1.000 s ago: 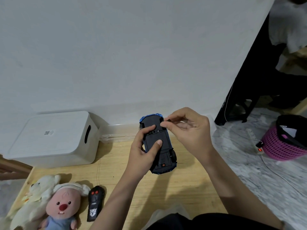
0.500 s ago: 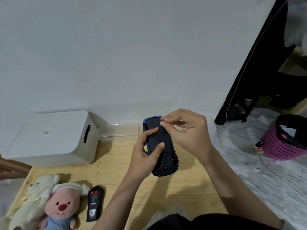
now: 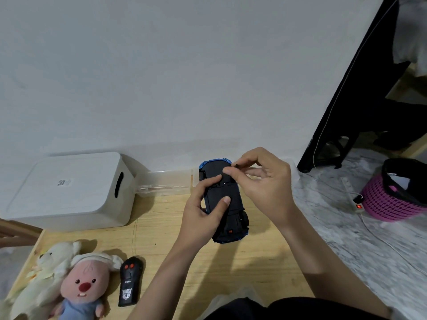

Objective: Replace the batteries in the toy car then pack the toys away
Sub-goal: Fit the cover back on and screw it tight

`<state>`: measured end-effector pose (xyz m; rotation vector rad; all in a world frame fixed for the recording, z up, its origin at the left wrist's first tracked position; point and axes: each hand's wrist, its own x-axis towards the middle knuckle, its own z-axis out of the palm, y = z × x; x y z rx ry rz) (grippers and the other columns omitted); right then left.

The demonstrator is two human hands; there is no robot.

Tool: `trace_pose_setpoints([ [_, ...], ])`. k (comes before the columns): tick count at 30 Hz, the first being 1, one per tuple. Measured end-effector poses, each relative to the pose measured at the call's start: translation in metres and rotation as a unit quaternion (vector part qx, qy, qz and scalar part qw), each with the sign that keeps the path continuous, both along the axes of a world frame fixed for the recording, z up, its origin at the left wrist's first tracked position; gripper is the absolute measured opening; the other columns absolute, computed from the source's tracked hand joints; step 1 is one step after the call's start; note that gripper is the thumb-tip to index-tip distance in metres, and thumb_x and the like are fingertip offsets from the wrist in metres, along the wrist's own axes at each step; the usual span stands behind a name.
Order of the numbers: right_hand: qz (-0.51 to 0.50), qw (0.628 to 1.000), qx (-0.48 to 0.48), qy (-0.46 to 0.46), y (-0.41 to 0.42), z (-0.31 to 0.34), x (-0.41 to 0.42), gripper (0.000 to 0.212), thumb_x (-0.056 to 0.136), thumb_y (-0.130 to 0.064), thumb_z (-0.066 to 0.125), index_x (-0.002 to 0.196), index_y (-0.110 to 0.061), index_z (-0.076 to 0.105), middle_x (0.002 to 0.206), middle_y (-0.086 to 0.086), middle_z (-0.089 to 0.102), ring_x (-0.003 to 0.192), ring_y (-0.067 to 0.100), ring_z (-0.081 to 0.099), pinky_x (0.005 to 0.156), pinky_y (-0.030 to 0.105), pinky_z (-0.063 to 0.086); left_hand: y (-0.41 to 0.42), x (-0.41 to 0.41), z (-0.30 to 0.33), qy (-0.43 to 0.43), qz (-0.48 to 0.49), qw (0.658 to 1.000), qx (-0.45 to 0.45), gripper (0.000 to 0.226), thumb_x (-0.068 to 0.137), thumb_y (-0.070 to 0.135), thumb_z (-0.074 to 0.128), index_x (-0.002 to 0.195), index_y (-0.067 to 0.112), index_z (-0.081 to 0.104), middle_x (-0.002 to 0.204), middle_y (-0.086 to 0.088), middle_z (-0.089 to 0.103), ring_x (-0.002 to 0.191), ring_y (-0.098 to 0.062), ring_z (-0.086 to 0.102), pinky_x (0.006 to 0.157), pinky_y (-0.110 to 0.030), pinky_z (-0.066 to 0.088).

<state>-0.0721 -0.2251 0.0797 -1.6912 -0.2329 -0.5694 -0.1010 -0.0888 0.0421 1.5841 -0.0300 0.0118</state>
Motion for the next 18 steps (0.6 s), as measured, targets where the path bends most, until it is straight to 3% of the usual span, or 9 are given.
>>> trace_pose_setpoints([
  [4, 0.0, 0.997, -0.052, -0.054, -0.005, -0.002, 0.0, 0.011, 0.072, -0.001, 0.079, 0.079, -0.004, 0.071, 0.077, 0.003, 0.067, 0.073, 0.012, 0.067, 0.067, 0.029, 0.059, -0.001, -0.001, -0.001, 0.007, 0.005, 1.0, -0.004, 0.039, 0.085, -0.003, 0.064, 0.117, 0.019, 0.059, 0.113, 0.004, 0.064, 0.092, 0.0, 0.064, 0.069, -0.019, 0.055],
  [9, 0.021, 0.997, -0.065, -0.047, -0.01, -0.003, -0.003, 0.014, 0.079, 0.004, 0.069, 0.088, -0.007, 0.072, 0.093, 0.001, 0.071, 0.091, 0.011, 0.068, 0.075, 0.035, 0.059, -0.001, -0.001, -0.003, 0.006, 0.016, 1.0, 0.01, 0.04, 0.085, 0.0, 0.066, 0.117, 0.022, 0.059, 0.112, 0.007, 0.064, 0.093, 0.001, 0.063, 0.072, -0.025, 0.058],
  [12, 0.022, 0.998, -0.046, -0.027, -0.011, -0.003, -0.002, 0.006, 0.078, -0.001, 0.074, 0.081, -0.004, 0.069, 0.093, 0.002, 0.07, 0.092, 0.014, 0.068, 0.075, 0.04, 0.059, 0.0, -0.002, -0.002, 0.001, 0.017, 1.0, 0.01, 0.039, 0.085, 0.0, 0.065, 0.118, 0.02, 0.059, 0.112, 0.006, 0.064, 0.092, 0.002, 0.063, 0.069, -0.021, 0.057],
  [18, 0.023, 1.0, -0.018, -0.003, -0.002, 0.0, -0.003, 0.021, 0.072, -0.005, 0.079, 0.068, -0.014, 0.061, 0.078, 0.002, 0.068, 0.079, 0.018, 0.068, 0.069, 0.038, 0.059, 0.004, -0.001, -0.003, -0.004, 0.022, 1.0, 0.015, 0.038, 0.085, -0.001, 0.066, 0.118, 0.017, 0.059, 0.115, 0.001, 0.064, 0.094, 0.0, 0.063, 0.071, -0.021, 0.056],
])
